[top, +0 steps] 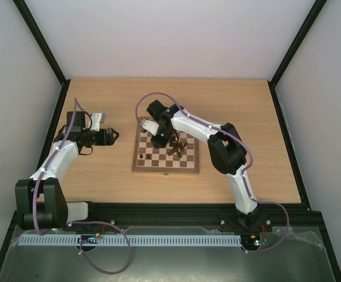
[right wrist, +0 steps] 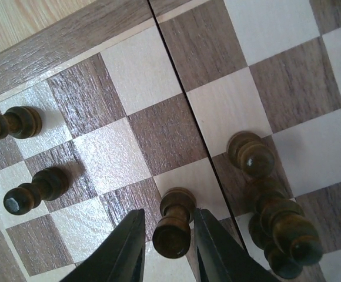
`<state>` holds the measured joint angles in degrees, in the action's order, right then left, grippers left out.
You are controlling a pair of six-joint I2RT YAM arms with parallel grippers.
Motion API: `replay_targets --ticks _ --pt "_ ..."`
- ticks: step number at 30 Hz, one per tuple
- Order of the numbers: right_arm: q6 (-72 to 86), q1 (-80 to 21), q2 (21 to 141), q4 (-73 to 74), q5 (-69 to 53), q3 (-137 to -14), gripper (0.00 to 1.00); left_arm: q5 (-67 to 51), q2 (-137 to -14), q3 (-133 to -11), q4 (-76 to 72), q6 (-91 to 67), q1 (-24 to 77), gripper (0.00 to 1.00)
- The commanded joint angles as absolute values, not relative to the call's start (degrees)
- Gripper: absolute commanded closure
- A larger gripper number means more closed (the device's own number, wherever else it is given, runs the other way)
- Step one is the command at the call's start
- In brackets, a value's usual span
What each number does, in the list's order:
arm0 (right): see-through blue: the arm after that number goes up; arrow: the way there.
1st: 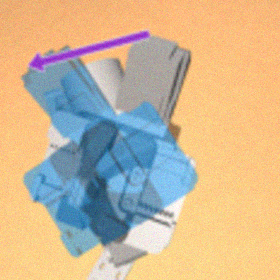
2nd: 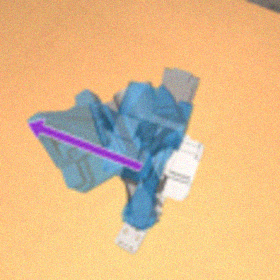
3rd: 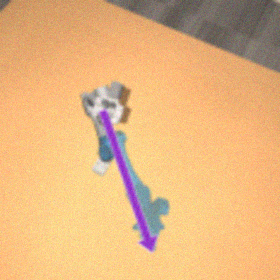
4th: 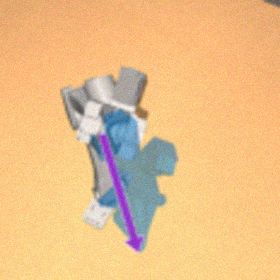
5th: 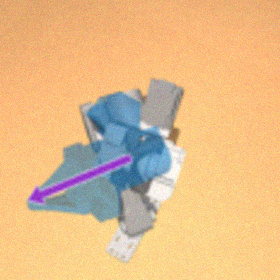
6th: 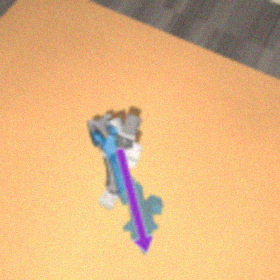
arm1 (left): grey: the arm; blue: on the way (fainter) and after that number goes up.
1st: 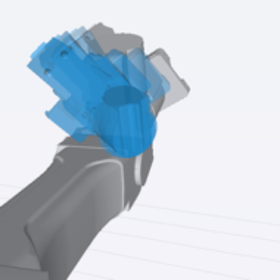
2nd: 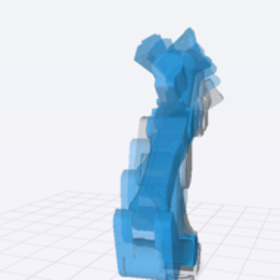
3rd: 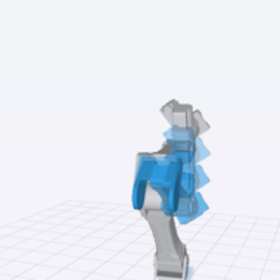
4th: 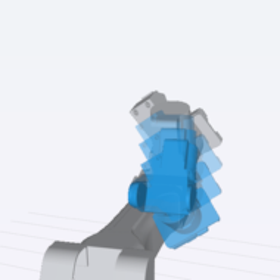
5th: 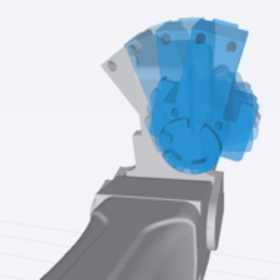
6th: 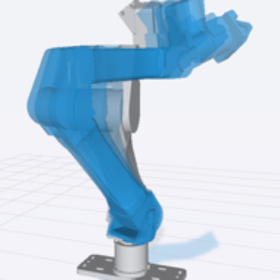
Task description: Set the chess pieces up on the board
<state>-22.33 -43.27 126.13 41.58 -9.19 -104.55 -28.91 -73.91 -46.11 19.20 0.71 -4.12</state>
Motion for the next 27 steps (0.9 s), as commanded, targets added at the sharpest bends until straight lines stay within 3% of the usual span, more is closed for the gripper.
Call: replay_targets --ticks 1,9,27 --pt "-21.63 -43.53 126.97 45.09 -10.82 -106.44 0.78 -28.93 -74.09 -45.58 18.71 0.09 -3.87 0.21" --pt "-22.11 -43.59 125.30 45.52 -10.82 -106.51 0.90 -28.86 -74.12 -45.43 18.35 -0.25 -3.87 0.21" --pt "-28.26 -51.39 121.57 47.75 -12.34 -109.68 0.93 -26.96 -72.93 -46.16 16.74 -7.68 -7.30 0.16"
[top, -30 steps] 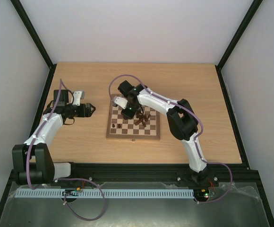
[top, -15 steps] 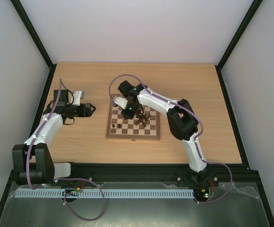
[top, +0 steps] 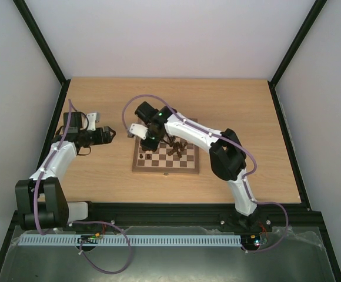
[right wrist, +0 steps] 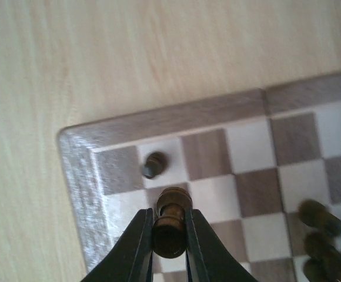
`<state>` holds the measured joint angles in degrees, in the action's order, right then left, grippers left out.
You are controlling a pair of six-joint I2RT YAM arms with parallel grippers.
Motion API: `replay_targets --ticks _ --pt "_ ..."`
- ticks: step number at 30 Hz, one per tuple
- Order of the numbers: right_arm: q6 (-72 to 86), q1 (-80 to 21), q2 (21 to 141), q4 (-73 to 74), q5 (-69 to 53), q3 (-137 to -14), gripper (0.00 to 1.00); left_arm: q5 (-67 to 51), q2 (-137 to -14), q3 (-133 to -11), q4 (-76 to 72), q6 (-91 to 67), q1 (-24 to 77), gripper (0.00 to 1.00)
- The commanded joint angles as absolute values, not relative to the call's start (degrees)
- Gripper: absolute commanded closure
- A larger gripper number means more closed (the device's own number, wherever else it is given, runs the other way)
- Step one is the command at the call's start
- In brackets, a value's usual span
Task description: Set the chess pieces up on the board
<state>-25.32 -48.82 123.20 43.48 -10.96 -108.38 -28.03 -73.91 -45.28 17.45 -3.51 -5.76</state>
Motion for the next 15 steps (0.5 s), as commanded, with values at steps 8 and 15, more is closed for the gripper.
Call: replay_targets --ticks 8,15 --pt "-30.52 -55.87 123.19 49.56 -11.25 -109.86 0.92 -26.87 -70.95 -45.23 15.81 -9.58 -7.90 0.15" --pt "-30.15 -57.06 125.07 49.39 -7.24 -110.19 0.92 -27.32 -69.58 -44.67 15.29 -10.35 -7.98 0.14"
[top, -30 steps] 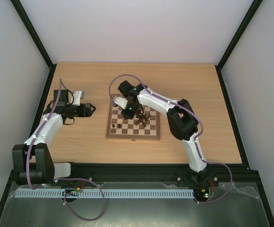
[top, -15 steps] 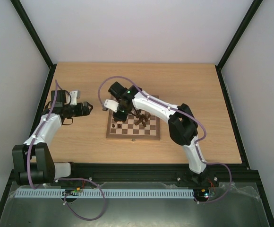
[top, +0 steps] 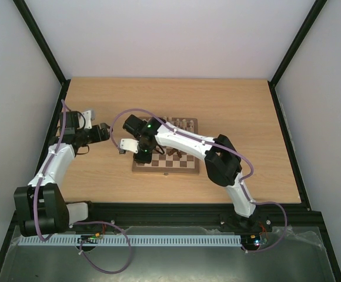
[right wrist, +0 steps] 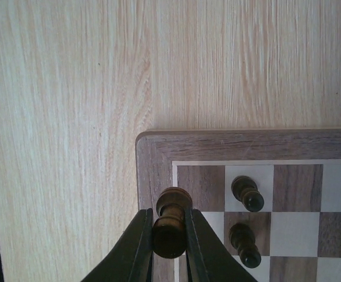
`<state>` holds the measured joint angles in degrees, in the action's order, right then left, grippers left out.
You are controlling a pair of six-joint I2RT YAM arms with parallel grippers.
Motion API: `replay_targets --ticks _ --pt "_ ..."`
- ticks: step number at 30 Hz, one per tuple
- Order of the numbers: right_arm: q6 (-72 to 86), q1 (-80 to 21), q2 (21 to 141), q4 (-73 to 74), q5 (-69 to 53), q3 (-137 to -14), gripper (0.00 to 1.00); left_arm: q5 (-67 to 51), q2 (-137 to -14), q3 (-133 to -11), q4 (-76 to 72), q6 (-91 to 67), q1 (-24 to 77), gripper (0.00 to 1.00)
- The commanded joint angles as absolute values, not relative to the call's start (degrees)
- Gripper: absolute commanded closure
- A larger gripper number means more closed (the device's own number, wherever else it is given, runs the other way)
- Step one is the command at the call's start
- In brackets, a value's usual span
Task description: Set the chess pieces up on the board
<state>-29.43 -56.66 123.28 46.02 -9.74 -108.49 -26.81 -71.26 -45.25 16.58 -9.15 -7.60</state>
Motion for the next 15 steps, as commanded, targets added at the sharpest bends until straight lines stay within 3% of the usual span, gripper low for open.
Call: replay_targets --ticks 1,15 --pt "-30.03 -57.05 125.38 49.39 -7.20 -110.23 0.93 -27.31 -69.51 -44.57 15.29 -10.32 -8.00 0.14" --pt "-28.09 -57.13 129.02 48.00 -5.83 -111.76 0.92 -27.65 -66.83 -43.00 15.46 -10.34 -8.08 0.13"
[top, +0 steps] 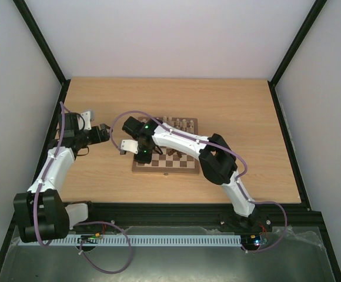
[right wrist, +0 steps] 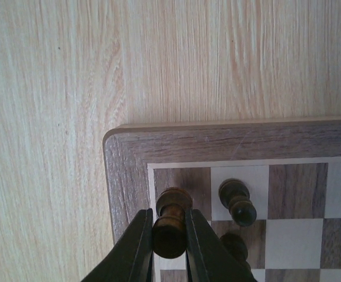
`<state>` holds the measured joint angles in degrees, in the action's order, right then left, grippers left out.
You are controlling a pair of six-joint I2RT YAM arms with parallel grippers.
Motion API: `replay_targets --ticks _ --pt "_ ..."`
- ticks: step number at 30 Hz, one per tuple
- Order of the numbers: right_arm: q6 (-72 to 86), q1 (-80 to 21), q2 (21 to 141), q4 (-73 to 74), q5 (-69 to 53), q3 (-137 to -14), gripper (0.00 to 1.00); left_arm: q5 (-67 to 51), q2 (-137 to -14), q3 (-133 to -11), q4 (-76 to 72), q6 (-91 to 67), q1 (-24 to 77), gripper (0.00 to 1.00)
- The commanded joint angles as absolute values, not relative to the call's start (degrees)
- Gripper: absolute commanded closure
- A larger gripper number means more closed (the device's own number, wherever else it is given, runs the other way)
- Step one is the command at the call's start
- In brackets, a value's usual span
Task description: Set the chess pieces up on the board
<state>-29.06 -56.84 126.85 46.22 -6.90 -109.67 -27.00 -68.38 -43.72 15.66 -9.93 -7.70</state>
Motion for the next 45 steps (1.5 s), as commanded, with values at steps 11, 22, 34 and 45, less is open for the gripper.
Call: replay_targets --ticks 11,22,34,45 --pt "-28.11 -57.14 130.13 47.83 -6.02 -111.48 0.91 -27.72 -66.57 -42.22 15.08 -10.45 -8.46 0.13" --pt "-26.33 -57.05 128.94 49.04 -5.83 -115.47 0.69 -28.38 -67.48 -42.60 14.94 -10.69 -8.50 0.13" --pt "-24.73 -52.68 123.82 50.19 -7.50 -118.40 0.69 -28.99 -71.56 -48.45 21.25 -2.70 -5.13 0.01" --pt "-23.28 -39.72 119.98 48.03 -3.90 -113.63 0.71 -23.39 -79.32 -59.26 32.41 7.90 5.12 0.01"
